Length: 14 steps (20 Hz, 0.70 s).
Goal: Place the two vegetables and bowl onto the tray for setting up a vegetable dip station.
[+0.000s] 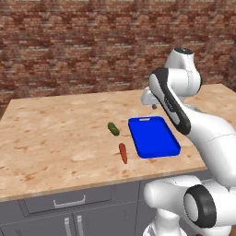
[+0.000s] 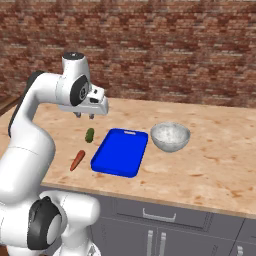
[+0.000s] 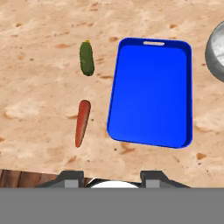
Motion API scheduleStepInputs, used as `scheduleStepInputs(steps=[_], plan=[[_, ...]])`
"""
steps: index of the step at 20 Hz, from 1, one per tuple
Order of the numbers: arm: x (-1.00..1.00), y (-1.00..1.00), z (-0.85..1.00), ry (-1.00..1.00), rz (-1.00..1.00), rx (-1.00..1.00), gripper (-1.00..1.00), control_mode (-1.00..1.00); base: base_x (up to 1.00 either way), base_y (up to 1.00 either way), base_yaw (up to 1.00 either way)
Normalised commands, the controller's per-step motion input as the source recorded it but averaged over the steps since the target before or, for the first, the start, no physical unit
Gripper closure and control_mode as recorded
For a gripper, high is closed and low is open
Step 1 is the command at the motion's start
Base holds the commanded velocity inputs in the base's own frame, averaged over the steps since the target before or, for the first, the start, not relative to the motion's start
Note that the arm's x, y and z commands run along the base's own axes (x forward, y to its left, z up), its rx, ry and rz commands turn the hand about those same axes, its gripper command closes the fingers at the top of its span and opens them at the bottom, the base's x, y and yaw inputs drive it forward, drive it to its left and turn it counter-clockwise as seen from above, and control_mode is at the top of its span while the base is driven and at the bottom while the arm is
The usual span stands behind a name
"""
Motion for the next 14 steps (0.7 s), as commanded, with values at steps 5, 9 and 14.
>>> scheduleStepInputs(steps=[5,9,14], plan=[[0.04,-0.04,-0.02,0.01,0.0,0.0,-1.0,-1.0,0.0,0.0,0.0],[0.15,-0.17,-0.02,0.14,0.0,-0.04,-1.0,-1.0,0.0,0.0,0.0],[0.19,-0.26,-0.06,0.21,0.02,-0.12,-1.0,-1.0,0.0,0.0,0.0]])
